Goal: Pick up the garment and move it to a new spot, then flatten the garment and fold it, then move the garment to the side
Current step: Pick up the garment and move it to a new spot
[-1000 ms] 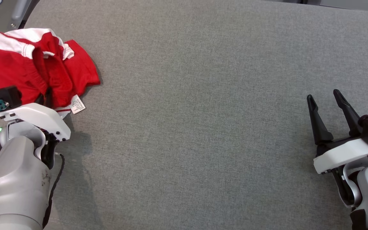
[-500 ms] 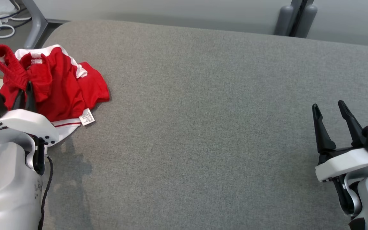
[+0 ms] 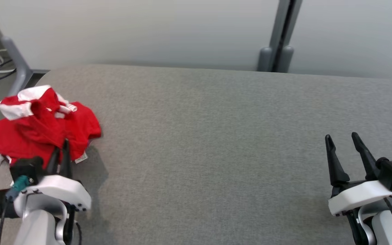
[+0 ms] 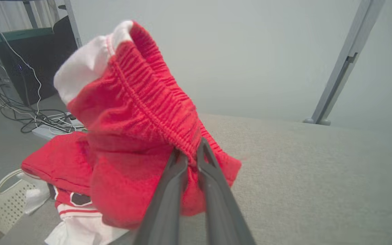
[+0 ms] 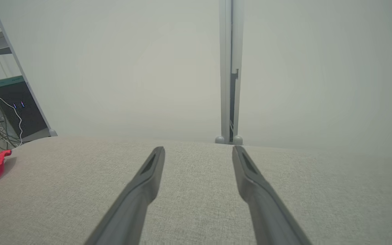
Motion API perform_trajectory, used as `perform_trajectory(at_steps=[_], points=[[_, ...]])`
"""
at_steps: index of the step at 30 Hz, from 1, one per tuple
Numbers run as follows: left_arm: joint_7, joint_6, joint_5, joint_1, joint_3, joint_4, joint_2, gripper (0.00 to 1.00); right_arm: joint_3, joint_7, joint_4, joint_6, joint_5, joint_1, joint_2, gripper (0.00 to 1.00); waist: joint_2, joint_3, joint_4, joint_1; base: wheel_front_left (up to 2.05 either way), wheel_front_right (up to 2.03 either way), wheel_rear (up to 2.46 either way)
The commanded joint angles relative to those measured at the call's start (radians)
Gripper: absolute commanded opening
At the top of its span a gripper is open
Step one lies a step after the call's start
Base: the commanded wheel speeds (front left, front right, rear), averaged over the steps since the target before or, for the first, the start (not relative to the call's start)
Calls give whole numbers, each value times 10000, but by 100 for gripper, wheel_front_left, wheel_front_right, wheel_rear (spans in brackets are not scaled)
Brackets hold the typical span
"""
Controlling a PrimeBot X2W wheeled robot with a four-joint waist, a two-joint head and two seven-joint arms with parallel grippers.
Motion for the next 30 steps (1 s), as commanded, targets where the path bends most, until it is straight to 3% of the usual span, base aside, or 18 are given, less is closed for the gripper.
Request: perform_trajectory(at_steps=[1, 8, 14, 22, 30], points=[[185, 108, 3, 386, -45, -595, -48, 0, 33, -79, -49, 19, -25, 148, -17, 100, 0, -249, -397, 0, 0, 0, 0], [1128, 297, 17, 1606, -507, -2889, -416, 0, 3, -74, -243, 19, -5, 283, 69, 100, 0, -160, -1077, 0, 0, 0, 0], [1843, 86, 208, 1737, -1399, -4160, -566, 0, -37, -22, -476, 19, 48, 178, 168, 100, 0, 289, -1923, 0, 0, 0, 0], [2062, -232, 312, 432, -2693, -4117, -793, 0, 43, -36, -594, 19, 185, -281, 285, 100, 0, 1391, -3356, 0, 0, 0, 0], [1965, -272, 139, -1192, -4134, -3451, -895, 0, 208, -83, -470, 19, 396, -753, 468, 100, 0, 2232, -4851, 0, 0, 0, 0]])
